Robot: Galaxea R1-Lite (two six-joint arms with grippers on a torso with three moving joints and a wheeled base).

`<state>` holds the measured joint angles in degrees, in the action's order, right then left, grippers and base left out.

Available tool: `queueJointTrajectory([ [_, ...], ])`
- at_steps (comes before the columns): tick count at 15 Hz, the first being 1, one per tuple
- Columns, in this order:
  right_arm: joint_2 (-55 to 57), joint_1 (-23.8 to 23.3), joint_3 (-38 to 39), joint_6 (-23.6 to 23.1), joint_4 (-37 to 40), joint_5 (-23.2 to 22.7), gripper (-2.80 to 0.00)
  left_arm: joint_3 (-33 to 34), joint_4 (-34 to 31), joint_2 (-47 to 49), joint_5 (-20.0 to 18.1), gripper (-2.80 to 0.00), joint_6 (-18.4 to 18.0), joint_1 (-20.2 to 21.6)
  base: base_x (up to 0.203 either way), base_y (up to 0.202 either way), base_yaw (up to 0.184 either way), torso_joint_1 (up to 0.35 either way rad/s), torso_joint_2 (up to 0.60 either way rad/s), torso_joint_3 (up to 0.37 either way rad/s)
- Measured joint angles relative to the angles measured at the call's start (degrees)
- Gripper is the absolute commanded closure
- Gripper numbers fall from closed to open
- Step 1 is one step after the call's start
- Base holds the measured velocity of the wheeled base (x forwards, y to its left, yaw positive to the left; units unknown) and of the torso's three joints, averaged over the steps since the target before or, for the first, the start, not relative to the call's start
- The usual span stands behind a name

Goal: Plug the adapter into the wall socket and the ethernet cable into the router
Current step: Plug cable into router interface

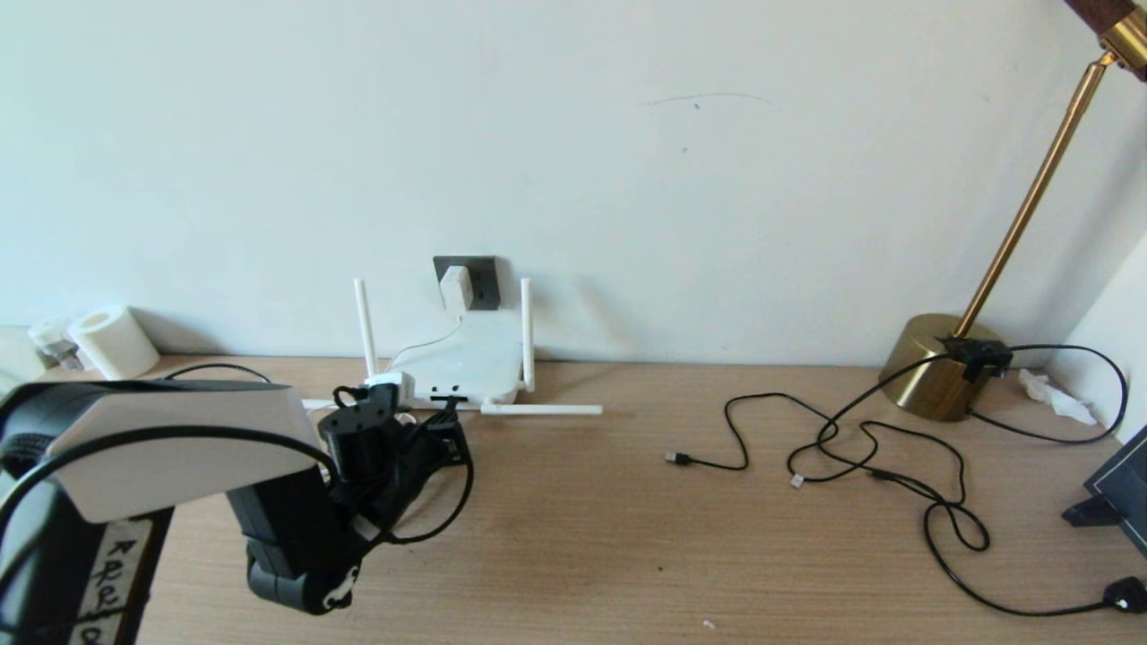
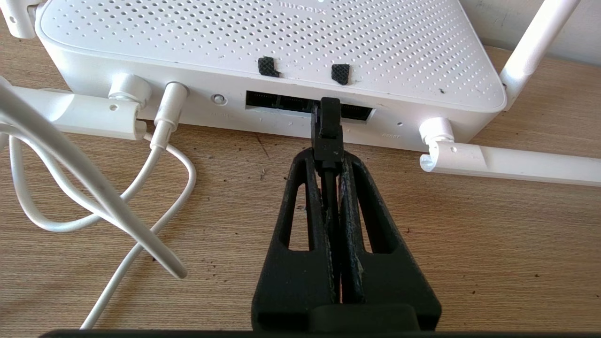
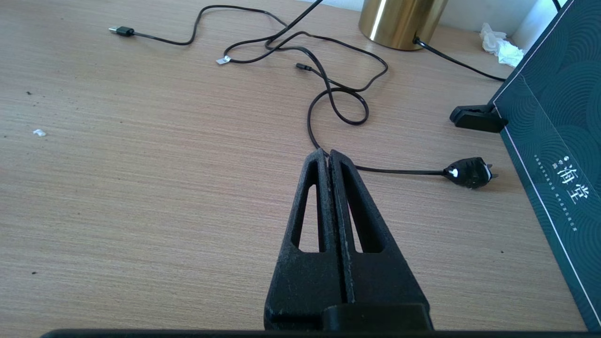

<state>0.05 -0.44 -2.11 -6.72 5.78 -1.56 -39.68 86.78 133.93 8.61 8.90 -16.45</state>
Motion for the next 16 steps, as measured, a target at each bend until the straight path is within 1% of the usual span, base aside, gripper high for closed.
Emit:
queueJointTrajectory([
  [2, 0.0, 0.0, 0.0, 0.0, 0.0, 0.0, 0.00, 0.0, 0.0, 0.0, 0.0, 0.00, 0.0, 0.0, 0.000, 0.000, 0.000, 0.000, 0.00, 0.000],
  [3, 0.0, 0.0, 0.0, 0.0, 0.0, 0.0, 0.00, 0.0, 0.0, 0.0, 0.0, -2.80, 0.0, 0.0, 0.000, 0.000, 0.000, 0.000, 0.00, 0.000],
  [16, 0.0, 0.0, 0.0, 0.0, 0.0, 0.0, 0.00, 0.4, 0.4, 0.1, -0.1, -2.80, 0.1, 0.0, 0.000, 0.000, 0.000, 0.000, 0.00, 0.000],
])
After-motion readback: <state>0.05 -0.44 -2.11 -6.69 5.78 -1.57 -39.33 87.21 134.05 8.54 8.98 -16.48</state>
